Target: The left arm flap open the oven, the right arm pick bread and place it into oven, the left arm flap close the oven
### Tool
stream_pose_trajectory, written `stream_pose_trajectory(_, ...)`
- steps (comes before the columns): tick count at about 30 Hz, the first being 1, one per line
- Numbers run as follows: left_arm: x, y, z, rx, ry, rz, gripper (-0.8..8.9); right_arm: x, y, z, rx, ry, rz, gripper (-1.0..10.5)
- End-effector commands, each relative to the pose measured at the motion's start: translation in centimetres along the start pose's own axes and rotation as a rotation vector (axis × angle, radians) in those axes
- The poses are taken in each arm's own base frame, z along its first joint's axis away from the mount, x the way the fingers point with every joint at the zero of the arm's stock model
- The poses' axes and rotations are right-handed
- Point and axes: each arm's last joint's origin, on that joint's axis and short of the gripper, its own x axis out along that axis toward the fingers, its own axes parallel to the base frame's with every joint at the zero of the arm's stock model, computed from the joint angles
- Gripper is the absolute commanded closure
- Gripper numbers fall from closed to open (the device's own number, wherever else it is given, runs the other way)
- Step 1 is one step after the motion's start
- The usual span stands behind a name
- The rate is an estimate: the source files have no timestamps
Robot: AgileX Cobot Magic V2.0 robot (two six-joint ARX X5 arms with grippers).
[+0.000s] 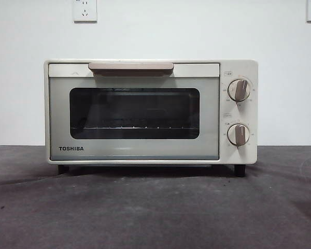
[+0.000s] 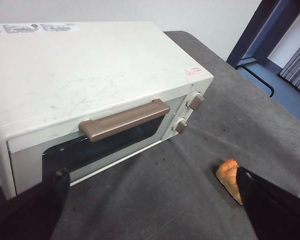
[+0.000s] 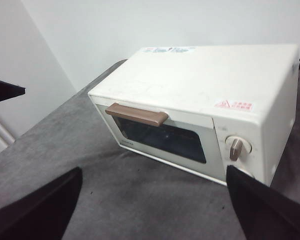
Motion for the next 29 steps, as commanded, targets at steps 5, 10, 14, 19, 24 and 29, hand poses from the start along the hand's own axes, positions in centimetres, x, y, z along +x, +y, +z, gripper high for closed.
stream_pose_trajectory(5, -0.2, -0.3, 0.6, 0.029, -0.019, -0.012, 2.82, 1.2, -1.2, -1.0, 0.151, 0.187, -0.103, 4.8)
stream_pose_trajectory(10, -0.2, -0.3, 0.6, 0.028, -0.018, -0.013, 2.82, 3.4, -3.2, -2.6, 0.262, 0.400, -0.202, 4.8)
stream_pose_trajectory(14, -0.2, -0.4, 0.5, 0.031, -0.013, -0.023, 2.82, 5.4, -4.8, -4.4, 0.323, 0.570, -0.243, 4.8)
stream_pose_trajectory(19, -0.1, -0.5, 0.5, 0.033, -0.011, -0.030, 2.82, 7.9, -6.8, -7.0, 0.369, 0.746, -0.337, 4.8)
stream_pose_trajectory(24, -0.1, -0.5, 0.5, 0.033, -0.010, -0.030, 2.82, 10.1, -8.2, -9.4, 0.393, 0.845, -0.398, 4.8)
stream_pose_trajectory(29, -0.1, -0.5, 0.5, 0.033, -0.011, -0.030, 2.82, 12.3, -9.3, -10.8, 0.394, 0.877, -0.447, 4.8)
